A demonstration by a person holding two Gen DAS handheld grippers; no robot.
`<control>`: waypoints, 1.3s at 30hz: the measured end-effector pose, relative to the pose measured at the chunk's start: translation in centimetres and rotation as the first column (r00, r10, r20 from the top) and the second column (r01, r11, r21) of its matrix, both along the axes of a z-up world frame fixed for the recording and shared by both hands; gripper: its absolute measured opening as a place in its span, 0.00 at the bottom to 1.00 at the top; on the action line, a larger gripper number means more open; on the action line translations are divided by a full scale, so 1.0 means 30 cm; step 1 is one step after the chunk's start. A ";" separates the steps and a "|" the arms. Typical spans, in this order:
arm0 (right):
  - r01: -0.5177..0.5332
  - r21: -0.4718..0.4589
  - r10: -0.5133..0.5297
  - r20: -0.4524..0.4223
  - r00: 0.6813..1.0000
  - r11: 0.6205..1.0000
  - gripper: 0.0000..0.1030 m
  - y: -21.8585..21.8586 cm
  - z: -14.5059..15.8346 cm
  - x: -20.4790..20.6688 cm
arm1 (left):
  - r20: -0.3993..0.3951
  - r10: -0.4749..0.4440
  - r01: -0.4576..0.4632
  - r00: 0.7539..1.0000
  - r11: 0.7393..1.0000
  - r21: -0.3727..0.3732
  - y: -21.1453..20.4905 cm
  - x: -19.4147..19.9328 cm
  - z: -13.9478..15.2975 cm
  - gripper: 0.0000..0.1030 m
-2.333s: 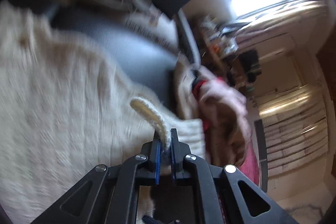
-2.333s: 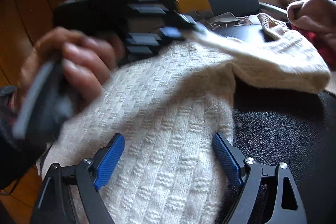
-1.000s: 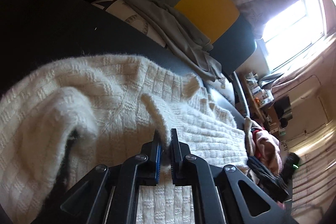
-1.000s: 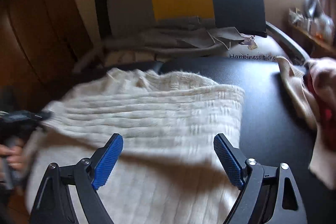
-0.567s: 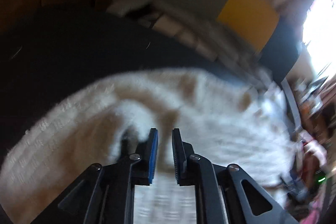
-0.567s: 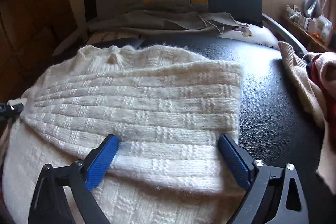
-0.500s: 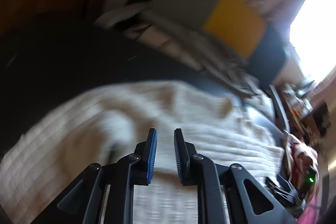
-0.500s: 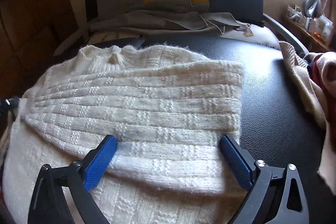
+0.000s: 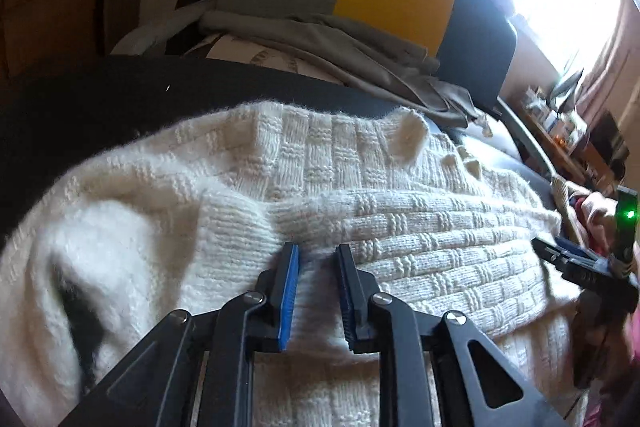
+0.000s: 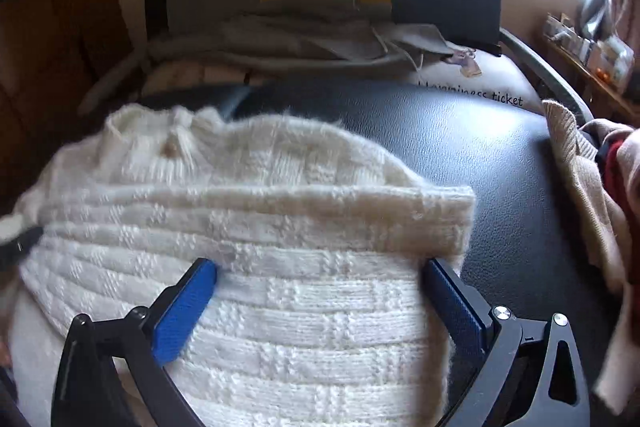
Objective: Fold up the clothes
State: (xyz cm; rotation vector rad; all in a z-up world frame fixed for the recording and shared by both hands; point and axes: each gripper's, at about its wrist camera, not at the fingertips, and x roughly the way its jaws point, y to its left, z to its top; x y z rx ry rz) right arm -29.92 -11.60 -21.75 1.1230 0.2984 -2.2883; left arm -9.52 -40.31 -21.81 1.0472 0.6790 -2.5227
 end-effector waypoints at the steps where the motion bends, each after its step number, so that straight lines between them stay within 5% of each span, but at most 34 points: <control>1: 0.000 0.000 0.000 -0.005 1.000 1.000 1.00 0.000 -0.003 0.001 | -0.010 0.006 -0.005 1.000 1.000 0.021 -0.008 0.006 -0.004 0.19; 7: 0.001 -0.005 -0.001 -0.017 1.000 1.000 1.00 0.001 -0.012 -0.001 | -0.044 0.063 -0.056 0.997 0.985 0.162 -0.042 0.099 0.038 0.18; 13: -0.001 0.001 0.001 -0.024 1.000 1.000 1.00 0.004 -0.007 0.010 | -0.127 0.263 -0.212 0.956 0.924 0.318 -0.077 0.562 0.112 0.20; 15: -0.002 0.011 0.002 -0.027 1.000 1.000 1.00 0.001 -0.004 0.014 | -0.093 0.371 -0.328 0.924 0.893 0.307 -0.112 0.776 0.123 0.20; 20: 0.033 0.098 -0.031 -0.017 0.999 0.995 1.00 -0.036 0.059 0.056 | -0.021 0.590 -0.550 0.807 0.764 0.337 -0.174 1.250 0.116 0.21; 22: -0.001 0.037 0.002 -0.042 0.999 0.999 1.00 -0.063 0.128 0.148 | 0.024 0.648 -0.622 0.761 0.719 0.311 -0.174 1.377 0.098 0.21; 27: -0.157 -0.042 0.154 -0.064 0.986 0.987 1.00 -0.207 0.212 0.421 | 0.042 0.674 -0.615 0.737 0.644 0.455 -0.181 1.462 0.011 0.25; 33: -0.297 0.038 0.299 -0.132 0.945 0.954 1.00 -0.389 0.163 0.710 | 0.033 0.727 -0.584 0.686 0.522 0.622 -0.225 1.450 -0.087 0.29; 39: -0.272 0.123 0.290 -0.174 0.941 0.955 1.00 -0.429 0.079 0.696 | 0.058 0.730 -0.580 0.681 0.490 0.650 -0.237 1.428 -0.133 0.34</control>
